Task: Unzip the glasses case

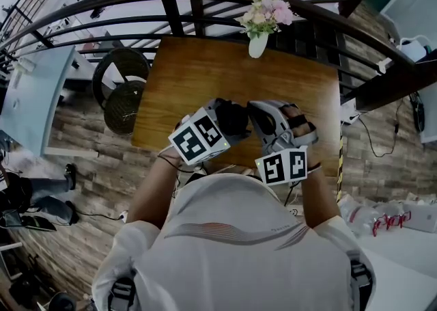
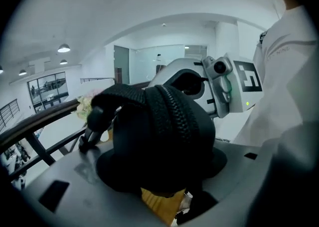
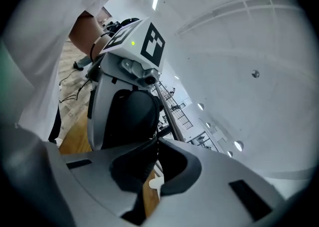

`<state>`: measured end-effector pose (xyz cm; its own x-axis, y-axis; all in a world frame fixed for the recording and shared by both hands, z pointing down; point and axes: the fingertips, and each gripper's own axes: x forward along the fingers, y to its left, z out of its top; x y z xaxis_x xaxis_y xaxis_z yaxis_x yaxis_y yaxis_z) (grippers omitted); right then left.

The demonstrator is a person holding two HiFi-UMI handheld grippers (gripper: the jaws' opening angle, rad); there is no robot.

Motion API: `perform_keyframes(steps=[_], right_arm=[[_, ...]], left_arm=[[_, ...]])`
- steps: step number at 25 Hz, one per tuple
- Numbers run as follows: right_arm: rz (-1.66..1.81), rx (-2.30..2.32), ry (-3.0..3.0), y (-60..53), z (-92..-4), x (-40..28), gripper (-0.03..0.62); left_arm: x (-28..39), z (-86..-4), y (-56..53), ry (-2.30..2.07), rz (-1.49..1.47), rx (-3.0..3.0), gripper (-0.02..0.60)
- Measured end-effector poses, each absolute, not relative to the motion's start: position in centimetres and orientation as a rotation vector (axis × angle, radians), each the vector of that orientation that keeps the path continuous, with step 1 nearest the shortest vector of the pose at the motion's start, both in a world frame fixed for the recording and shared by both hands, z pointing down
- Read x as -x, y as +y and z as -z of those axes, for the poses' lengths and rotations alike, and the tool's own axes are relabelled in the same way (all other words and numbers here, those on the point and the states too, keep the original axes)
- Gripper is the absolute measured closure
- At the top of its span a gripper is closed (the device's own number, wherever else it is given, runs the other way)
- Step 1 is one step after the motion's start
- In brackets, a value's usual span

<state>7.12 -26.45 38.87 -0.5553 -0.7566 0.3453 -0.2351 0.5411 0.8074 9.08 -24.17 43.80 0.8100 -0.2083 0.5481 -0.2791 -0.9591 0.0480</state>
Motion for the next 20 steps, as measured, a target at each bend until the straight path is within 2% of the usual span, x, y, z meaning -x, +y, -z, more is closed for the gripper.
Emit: perform_keyframes(steps=[13, 20], right_arm=[[1.188, -0.514, -1.850, -25.0, -40.8, -5.9, 0.534], [1.208, -0.391, -1.821, -24.4, -42.5, -4.8, 0.531]], left_arm=[[-8.1, -49.9, -22.8, -0.221, -1.281, -2.646, 0.310], [-7.2, -52.2, -22.7, -0.136, -1.466, -2.541, 0.308]])
